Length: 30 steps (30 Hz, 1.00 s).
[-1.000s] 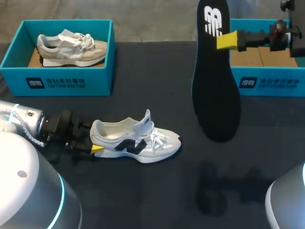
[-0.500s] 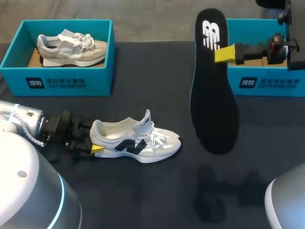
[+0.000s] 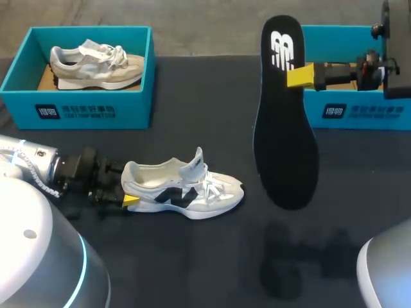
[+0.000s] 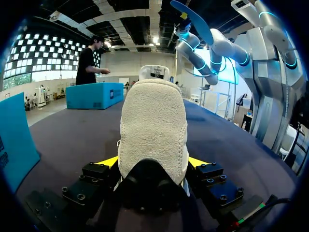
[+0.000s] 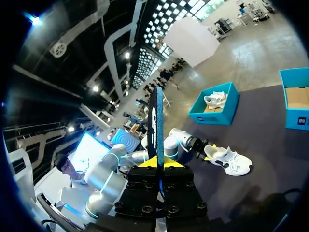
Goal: Take the shoe out of the shoebox, open the shoe tongue, remove and reinsert the insole, then place the shoe into the shoebox
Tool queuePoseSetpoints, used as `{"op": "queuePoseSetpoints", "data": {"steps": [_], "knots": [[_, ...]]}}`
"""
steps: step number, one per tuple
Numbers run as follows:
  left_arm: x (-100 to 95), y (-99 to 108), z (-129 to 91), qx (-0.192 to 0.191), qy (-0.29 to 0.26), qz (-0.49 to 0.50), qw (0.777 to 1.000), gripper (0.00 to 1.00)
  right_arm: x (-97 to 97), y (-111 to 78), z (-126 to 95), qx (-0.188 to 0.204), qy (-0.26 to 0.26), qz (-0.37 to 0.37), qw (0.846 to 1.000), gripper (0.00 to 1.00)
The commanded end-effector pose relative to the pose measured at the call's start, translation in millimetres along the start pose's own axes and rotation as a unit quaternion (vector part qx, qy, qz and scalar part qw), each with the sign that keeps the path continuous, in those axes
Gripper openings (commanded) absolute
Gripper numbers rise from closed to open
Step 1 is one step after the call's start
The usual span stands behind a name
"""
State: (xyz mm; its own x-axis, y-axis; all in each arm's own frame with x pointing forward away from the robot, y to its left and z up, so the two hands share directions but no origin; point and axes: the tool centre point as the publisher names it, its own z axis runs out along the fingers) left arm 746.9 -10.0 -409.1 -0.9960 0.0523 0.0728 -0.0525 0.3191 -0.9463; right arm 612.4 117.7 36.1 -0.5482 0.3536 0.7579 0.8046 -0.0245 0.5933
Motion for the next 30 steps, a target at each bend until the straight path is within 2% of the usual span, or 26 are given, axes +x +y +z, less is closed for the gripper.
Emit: {"op": "queuePoseSetpoints", "data": {"steps": [1, 5, 9, 10, 11, 12, 20, 25, 30], "knots": [[0.2, -0.4, 0.5, 0.0, 0.0, 0.0, 1.0, 0.0, -0.1, 3.7, 4.0, 0.003, -0.001, 0.001, 1.0, 0.0], [0.2, -0.4, 0.5, 0.0, 0.0, 0.0, 1.0, 0.0, -0.1, 3.7, 4.0, 0.003, -0.001, 0.001, 1.0, 0.0], [2.1, -2.8, -3.4, -0.021, 0.004, 0.0, 1.0, 0.0, -0.1, 3.7, 4.0, 0.003, -0.001, 0.001, 1.0, 0.0], [2.3, -3.0, -3.9, -0.028, 0.004, -0.002, 1.0, 0.08, -0.1, 3.7, 4.0, 0.003, -0.001, 0.001, 1.0, 0.0], [3.2, -3.6, -5.7, -0.035, 0.003, -0.003, 0.999, 0.78, -0.1, 3.7, 4.0, 0.003, -0.001, 0.001, 1.0, 0.0], [3.7, -4.1, -7.7, -0.034, 0.004, -0.003, 0.999, 1.0, -0.1, 3.7, 4.0, 0.003, -0.001, 0.001, 1.0, 0.0], [8.9, -13.2, -19.1, -0.083, 0.019, -0.007, 0.996, 1.0, -0.1, 3.7, 4.0, 0.003, -0.001, 0.001, 1.0, 0.0], [8.1, -20.1, -27.0, -0.139, 0.034, -0.02, 0.989, 1.0, -0.1, 3.7, 4.0, 0.003, -0.001, 0.001, 1.0, 0.0], [9.1, -25.8, -33.9, -0.22, 0.065, -0.045, 0.972, 1.0, -0.1, 3.7, 4.0, 0.003, -0.001, 0.001, 1.0, 0.0]]}}
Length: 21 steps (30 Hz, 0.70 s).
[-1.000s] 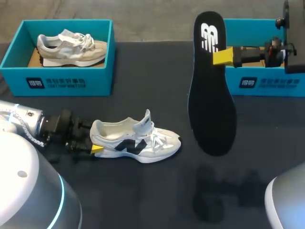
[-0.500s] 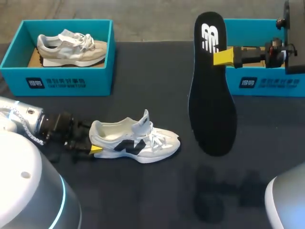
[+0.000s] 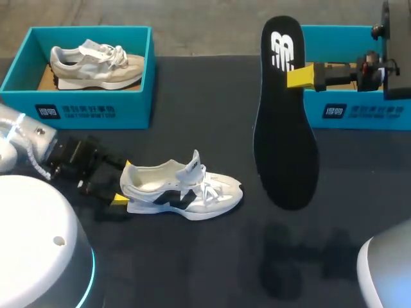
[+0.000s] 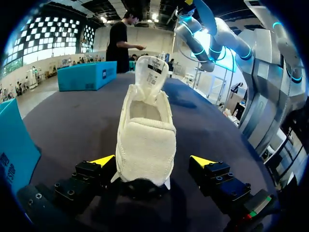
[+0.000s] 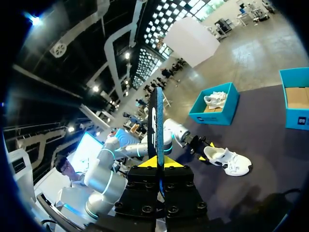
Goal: Take the shoe out of the shoebox, open the shoe tongue, remove and reinsert the insole, then place the shoe into the shoebox
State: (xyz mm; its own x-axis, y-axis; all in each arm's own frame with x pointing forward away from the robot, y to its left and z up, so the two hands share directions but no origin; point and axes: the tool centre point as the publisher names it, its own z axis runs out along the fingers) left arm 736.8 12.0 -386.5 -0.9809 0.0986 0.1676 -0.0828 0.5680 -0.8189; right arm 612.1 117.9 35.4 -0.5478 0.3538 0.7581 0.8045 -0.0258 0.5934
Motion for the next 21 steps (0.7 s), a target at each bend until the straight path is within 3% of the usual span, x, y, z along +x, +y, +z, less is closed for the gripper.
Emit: {"op": "queuePoseSetpoints", "data": {"steps": [1, 8, 16, 21], "knots": [[-2.0, -10.3, -11.1, -0.102, 0.027, -0.019, 0.994, 1.0, 0.1, 4.4, 3.6, 0.003, -0.001, 0.001, 1.0, 0.0], [1.9, -11.6, -18.2, -0.193, 0.048, -0.038, 0.979, 1.0, 0.1, 4.4, 3.6, 0.003, -0.001, 0.001, 1.0, 0.0], [6.7, -21.4, -35.0, -0.25, 0.023, -0.038, 0.967, 1.0, 0.1, 4.4, 3.6, 0.003, -0.001, 0.001, 1.0, 0.0], [10.9, -29.7, -45.9, -0.266, 0.004, -0.026, 0.964, 1.0, 0.1, 4.4, 3.6, 0.003, -0.001, 0.001, 1.0, 0.0]]}}
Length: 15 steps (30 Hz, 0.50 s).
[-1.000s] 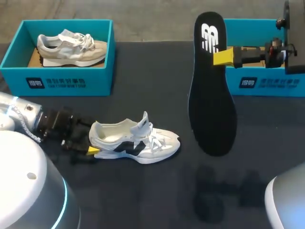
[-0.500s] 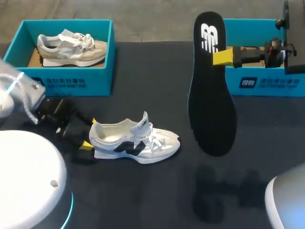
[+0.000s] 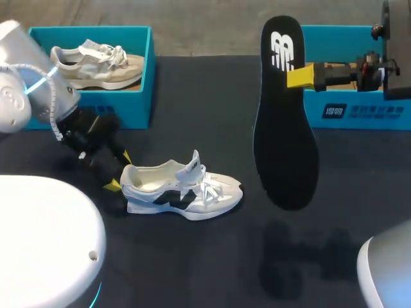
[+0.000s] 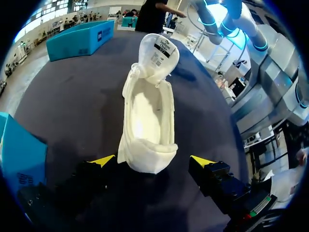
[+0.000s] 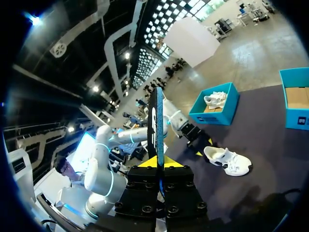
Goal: Take the shoe out of the shoebox, open the shoe tongue, remove and reinsert the insole, then place the shoe into the shoebox
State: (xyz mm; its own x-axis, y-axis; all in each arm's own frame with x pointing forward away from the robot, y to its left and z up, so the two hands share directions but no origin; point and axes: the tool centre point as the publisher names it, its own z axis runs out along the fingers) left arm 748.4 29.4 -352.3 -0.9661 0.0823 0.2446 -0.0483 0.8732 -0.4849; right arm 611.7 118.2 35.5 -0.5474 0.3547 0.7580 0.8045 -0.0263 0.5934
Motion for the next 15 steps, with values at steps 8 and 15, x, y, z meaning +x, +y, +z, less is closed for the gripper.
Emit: {"op": "queuePoseSetpoints", "data": {"steps": [8, 15], "knots": [[20.7, -12.3, -32.0, -0.082, -0.026, 0.014, 0.996, 1.0, -0.2, 4.6, 3.5, 0.003, 0.0, 0.001, 1.0, 0.0], [20.9, -19.5, -48.3, -0.131, -0.053, 0.015, 0.99, 1.0, -0.2, 4.6, 3.5, 0.003, 0.0, 0.001, 1.0, 0.0]]}}
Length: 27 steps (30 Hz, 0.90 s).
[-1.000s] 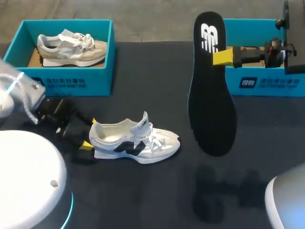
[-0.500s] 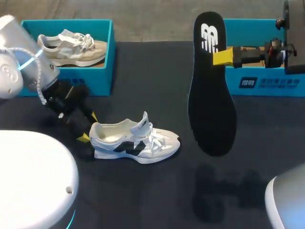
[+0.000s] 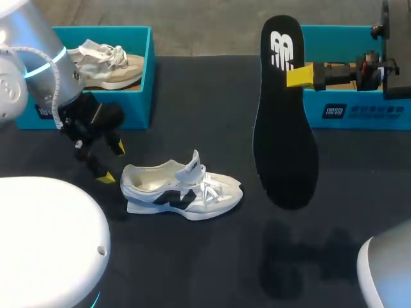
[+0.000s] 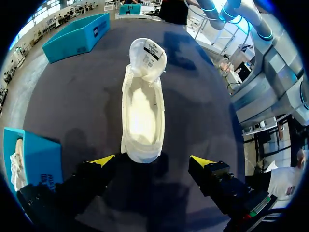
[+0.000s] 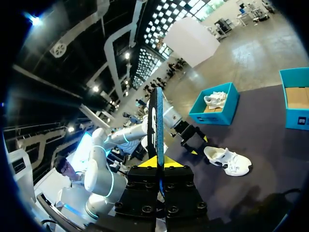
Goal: Take the shoe out of the shoebox, open the shoe tongue, remove and reinsert the insole, then place the shoe into the shoebox
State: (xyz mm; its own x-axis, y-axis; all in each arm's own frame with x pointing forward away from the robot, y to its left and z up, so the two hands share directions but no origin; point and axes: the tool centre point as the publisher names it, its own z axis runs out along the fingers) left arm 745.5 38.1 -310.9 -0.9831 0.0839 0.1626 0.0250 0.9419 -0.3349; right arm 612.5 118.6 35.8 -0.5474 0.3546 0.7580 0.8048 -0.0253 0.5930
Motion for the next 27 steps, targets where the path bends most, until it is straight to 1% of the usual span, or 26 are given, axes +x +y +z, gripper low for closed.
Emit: {"op": "queuePoseSetpoints", "data": {"steps": [1, 4, 7, 15, 27], "knots": [[5.7, -5.9, -13.2, -0.052, -0.019, -0.003, 0.998, 1.0, -0.1, 3.8, 3.1, 0.003, 0.0, 0.001, 1.0, 0.0], [3.9, -8.6, -17.0, -0.071, -0.03, -0.003, 0.997, 1.0, -0.1, 3.8, 3.1, 0.003, 0.0, 0.001, 1.0, 0.0], [3.4, -14.5, -20.3, -0.079, -0.037, 0.005, 0.996, 1.0, -0.1, 3.8, 3.1, 0.003, 0.0, 0.001, 1.0, 0.0], [-0.1, -26.2, -25.2, -0.088, -0.048, 0.016, 0.995, 1.0, -0.1, 3.8, 3.1, 0.003, 0.0, 0.001, 1.0, 0.0], [-2.4, -31.2, -23.1, -0.098, -0.053, 0.02, 0.994, 1.0, -0.1, 3.8, 3.1, 0.003, 0.0, 0.001, 1.0, 0.0]]}}
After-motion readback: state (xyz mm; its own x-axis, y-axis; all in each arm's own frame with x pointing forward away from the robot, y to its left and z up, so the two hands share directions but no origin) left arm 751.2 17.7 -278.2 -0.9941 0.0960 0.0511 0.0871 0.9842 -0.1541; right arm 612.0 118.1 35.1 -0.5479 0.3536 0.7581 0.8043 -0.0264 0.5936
